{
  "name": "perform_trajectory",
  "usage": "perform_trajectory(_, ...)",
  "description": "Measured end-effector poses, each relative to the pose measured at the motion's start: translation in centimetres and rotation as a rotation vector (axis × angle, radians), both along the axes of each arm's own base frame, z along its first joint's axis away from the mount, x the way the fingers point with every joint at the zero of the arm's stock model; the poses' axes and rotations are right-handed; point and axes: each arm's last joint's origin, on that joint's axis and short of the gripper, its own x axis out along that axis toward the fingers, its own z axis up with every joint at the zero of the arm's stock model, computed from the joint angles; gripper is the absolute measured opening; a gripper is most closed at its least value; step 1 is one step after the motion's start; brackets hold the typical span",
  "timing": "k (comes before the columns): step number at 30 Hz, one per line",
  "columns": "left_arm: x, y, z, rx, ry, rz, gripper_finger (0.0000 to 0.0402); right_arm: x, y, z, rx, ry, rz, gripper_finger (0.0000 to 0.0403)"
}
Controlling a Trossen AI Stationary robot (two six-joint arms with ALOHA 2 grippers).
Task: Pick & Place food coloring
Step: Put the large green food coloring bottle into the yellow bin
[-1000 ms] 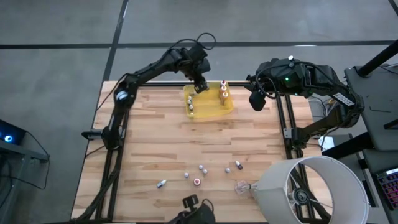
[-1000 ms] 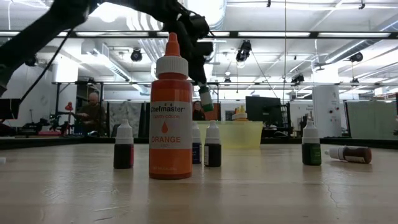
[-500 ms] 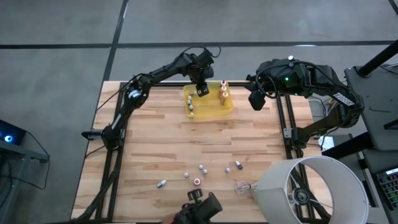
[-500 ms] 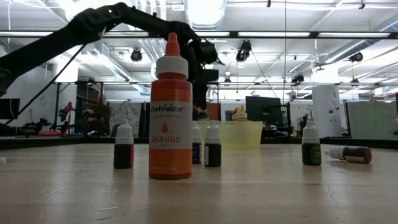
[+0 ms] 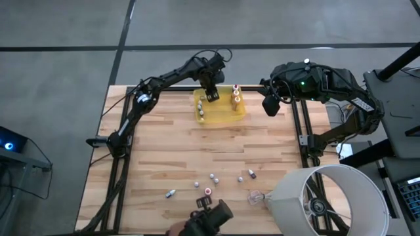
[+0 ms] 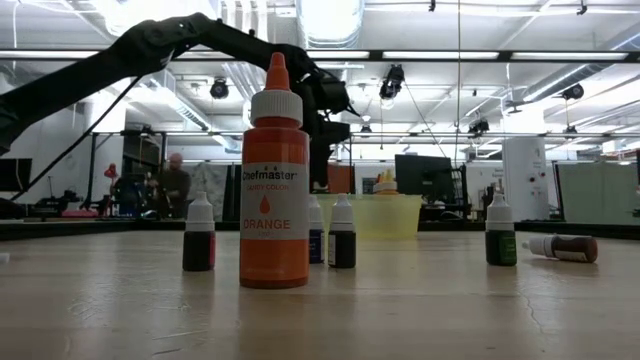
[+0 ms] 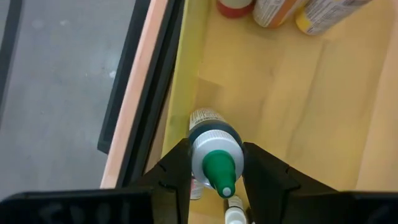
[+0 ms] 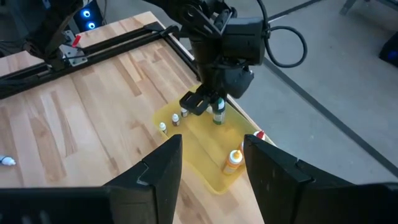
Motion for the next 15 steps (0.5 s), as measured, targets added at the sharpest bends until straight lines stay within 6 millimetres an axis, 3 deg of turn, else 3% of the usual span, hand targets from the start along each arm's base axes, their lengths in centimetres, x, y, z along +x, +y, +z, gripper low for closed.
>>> perform_trajectory(15,-0.28,0.39,0.01,0.001,0.001,0.016,0.0094,0.03,0.01,-0.05,0.0,0.002,0.001,0.0164)
